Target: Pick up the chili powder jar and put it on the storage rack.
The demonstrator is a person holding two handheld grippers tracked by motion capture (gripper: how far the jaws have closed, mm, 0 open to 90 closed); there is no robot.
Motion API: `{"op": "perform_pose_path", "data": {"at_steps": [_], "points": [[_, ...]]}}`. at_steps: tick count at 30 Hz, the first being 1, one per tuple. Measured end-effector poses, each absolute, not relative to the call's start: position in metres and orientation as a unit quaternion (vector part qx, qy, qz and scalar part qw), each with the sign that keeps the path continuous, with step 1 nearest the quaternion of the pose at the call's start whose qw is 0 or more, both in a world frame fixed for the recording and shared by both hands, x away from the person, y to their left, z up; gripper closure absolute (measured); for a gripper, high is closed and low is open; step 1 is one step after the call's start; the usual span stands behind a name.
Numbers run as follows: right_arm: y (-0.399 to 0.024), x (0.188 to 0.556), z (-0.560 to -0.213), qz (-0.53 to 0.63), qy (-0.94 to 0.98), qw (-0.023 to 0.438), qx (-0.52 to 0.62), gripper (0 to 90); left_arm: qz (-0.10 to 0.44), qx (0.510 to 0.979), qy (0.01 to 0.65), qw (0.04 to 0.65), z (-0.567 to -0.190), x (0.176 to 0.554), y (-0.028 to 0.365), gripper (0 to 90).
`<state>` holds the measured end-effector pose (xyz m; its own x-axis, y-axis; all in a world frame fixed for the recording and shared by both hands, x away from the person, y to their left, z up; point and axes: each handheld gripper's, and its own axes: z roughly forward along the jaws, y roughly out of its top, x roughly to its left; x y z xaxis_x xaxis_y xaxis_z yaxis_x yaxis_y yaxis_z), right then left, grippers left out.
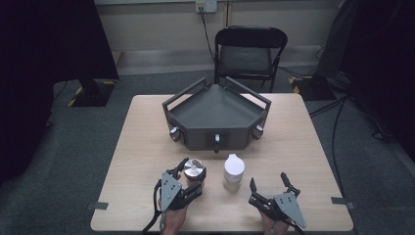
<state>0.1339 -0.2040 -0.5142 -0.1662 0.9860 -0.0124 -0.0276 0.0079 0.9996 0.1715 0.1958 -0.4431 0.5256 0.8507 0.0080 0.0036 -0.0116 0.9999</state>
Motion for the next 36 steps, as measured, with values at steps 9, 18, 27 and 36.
{"op": "perform_pose_path", "data": {"at_steps": [9, 18, 27, 36], "points": [[-0.204, 0.134, -0.514, 0.544, 0.536, 0.466, 0.448, 0.0, 0.345, 0.622, 0.335, 0.618, -0.423, 0.191, 0.204, 35.3], [-0.204, 0.134, -0.514, 0.544, 0.535, 0.466, 0.448, 0.0, 0.347, 0.623, 0.334, 0.617, -0.413, 0.207, 0.204, 35.3], [-0.204, 0.134, -0.514, 0.544, 0.536, 0.466, 0.447, 0.0, 0.358, 0.622, 0.338, 0.610, -0.396, 0.223, 0.202, 35.3], [-0.204, 0.134, -0.514, 0.544, 0.536, 0.466, 0.447, 0.0, 0.364, 0.618, 0.346, 0.605, -0.381, 0.236, 0.191, 35.3]]}}
